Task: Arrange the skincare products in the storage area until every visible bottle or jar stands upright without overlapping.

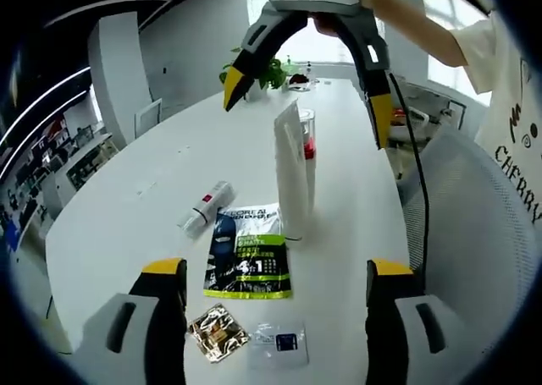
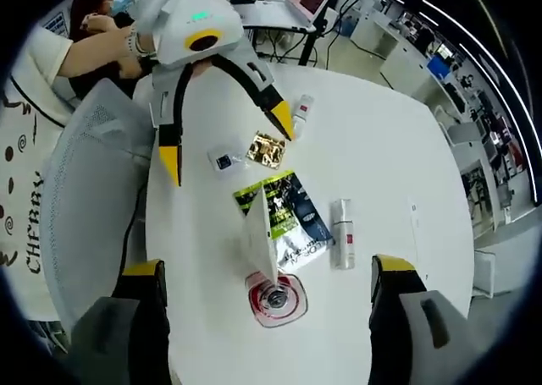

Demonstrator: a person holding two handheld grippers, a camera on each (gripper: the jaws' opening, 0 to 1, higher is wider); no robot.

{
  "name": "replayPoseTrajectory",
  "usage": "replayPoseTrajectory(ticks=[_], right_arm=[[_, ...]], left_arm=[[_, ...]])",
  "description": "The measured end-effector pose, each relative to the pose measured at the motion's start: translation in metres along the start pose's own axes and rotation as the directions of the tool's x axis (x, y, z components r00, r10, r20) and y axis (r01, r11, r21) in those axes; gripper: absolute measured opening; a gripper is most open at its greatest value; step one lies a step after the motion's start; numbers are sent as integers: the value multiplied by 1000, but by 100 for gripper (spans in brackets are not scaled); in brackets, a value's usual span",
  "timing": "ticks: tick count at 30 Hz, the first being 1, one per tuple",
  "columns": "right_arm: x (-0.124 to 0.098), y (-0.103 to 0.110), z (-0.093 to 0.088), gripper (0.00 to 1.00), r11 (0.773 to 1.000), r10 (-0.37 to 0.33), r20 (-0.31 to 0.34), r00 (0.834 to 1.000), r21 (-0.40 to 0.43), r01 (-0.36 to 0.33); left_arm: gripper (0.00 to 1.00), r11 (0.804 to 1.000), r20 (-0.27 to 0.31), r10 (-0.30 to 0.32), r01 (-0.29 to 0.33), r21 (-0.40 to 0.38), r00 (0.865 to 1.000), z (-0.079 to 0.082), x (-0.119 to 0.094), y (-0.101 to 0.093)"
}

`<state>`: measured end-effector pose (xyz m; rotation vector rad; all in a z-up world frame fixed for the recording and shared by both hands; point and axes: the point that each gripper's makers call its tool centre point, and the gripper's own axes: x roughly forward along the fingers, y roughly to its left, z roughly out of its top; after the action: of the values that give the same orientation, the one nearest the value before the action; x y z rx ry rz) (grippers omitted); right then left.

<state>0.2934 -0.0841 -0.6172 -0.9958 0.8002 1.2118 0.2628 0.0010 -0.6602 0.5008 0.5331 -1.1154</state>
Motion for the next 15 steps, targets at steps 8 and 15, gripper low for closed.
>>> replayPoseTrajectory(ticks=[8, 15], right_arm=[[-7, 5, -6, 100, 999, -17, 46, 999, 52, 15], [-14, 8, -10, 100, 996, -49, 74, 996, 84, 43]], left_arm=[[98, 999, 4, 39, -39, 12, 999, 1, -13, 9], [99, 998, 12, 69, -69, 10, 998, 3, -29, 10]])
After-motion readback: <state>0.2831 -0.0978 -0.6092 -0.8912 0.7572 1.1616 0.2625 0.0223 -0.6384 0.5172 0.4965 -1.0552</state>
